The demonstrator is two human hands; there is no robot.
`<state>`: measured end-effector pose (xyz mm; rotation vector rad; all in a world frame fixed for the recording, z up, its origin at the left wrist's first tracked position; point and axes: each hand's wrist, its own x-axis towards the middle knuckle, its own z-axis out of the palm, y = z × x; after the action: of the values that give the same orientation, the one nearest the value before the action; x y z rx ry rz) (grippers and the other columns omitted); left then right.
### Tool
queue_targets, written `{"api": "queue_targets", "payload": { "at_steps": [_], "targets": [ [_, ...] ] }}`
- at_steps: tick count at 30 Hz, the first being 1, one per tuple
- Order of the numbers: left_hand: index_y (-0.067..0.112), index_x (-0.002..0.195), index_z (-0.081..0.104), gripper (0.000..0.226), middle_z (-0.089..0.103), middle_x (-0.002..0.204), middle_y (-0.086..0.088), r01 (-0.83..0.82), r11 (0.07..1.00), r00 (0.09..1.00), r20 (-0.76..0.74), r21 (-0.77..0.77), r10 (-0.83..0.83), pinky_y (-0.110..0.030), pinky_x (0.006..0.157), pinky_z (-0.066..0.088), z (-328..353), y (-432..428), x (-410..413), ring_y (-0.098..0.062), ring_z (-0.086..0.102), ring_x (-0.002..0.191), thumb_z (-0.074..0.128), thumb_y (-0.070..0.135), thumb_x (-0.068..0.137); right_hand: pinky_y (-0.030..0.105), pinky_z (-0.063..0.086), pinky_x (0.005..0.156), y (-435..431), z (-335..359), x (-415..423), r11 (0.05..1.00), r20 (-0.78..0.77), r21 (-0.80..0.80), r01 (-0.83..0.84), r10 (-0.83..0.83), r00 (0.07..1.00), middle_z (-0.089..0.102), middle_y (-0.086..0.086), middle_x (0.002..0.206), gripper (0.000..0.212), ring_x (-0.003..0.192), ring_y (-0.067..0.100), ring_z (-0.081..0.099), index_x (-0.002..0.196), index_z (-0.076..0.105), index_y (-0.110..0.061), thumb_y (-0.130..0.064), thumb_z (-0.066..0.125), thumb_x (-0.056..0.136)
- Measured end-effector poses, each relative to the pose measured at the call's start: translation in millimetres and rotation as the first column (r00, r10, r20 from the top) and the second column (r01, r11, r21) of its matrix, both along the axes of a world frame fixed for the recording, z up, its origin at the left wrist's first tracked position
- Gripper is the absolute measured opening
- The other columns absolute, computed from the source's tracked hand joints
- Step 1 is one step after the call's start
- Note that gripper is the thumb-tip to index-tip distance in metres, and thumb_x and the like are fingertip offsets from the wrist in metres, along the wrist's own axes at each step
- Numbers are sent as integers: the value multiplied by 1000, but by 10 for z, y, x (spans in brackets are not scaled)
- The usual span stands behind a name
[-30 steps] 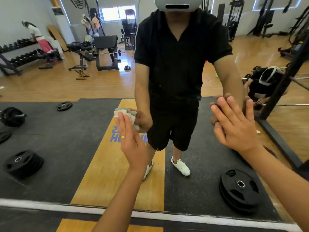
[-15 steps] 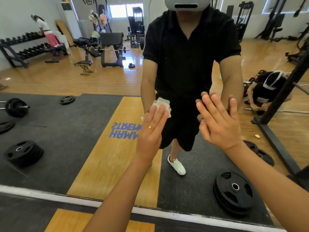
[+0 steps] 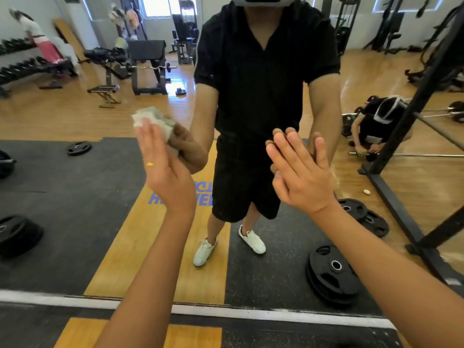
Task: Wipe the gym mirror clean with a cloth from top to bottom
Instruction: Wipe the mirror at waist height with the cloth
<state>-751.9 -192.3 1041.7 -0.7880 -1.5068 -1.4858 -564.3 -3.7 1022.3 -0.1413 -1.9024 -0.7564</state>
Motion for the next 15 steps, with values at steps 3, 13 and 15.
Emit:
{"api": "queue_targets", "payload": {
  "at_steps": [3, 13, 15],
  "targets": [
    [-14, 136, 53, 34, 47, 147, -19, 49, 987, 975, -209, -153, -81, -46, 119, 39, -22, 129, 208, -42, 42, 142, 49, -14, 102, 52, 7, 127, 12, -4, 6, 1000, 3, -5, -11, 11, 1000, 32, 9, 164, 60, 158, 23, 19, 158, 40, -12, -22, 44, 99],
    [-10, 138, 56, 42, 48, 149, -13, -90, 995, 996, -7, 33, 91, -36, 121, 35, 185, 50, -28, -45, 41, 143, 41, -18, 100, 52, 9, 127, 12, -11, 11, 1000, -6, -12, -20, 20, 1000, 34, 8, 163, 59, 157, 23, 21, 157, 42, -12, -22, 45, 99],
    [-9, 141, 53, 45, 46, 151, -14, -51, 998, 998, 25, 47, 50, -39, 122, 34, 237, 200, 171, -44, 38, 145, 40, -18, 99, 52, 9, 127, 16, -7, 7, 1000, -14, -6, -21, 21, 1000, 35, 8, 163, 59, 157, 23, 22, 157, 42, -12, -22, 45, 99]
  ]
}}
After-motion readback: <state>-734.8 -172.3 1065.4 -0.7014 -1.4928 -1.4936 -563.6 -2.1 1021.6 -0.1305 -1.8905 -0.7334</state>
